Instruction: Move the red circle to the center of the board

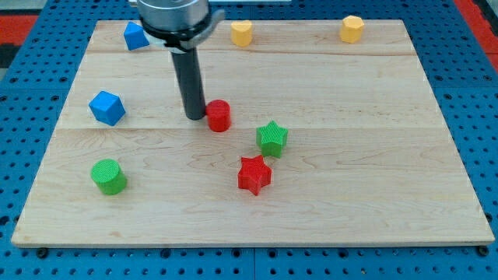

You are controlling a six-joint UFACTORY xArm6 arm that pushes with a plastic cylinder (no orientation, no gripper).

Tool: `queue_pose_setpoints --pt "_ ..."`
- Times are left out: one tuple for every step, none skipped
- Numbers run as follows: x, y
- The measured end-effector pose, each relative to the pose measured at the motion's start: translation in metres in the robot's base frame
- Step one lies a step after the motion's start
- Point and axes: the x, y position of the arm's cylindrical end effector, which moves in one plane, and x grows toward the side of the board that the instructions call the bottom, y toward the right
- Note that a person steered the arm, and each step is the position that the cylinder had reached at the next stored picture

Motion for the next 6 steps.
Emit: queue_pose_setpoints --pt "0.009 0.022" --pt "0.025 0.023" --pt "0.046 0.05" --pt "0.052 0.082" --pt "0.041 0.089" --pt "0.025 0.083"
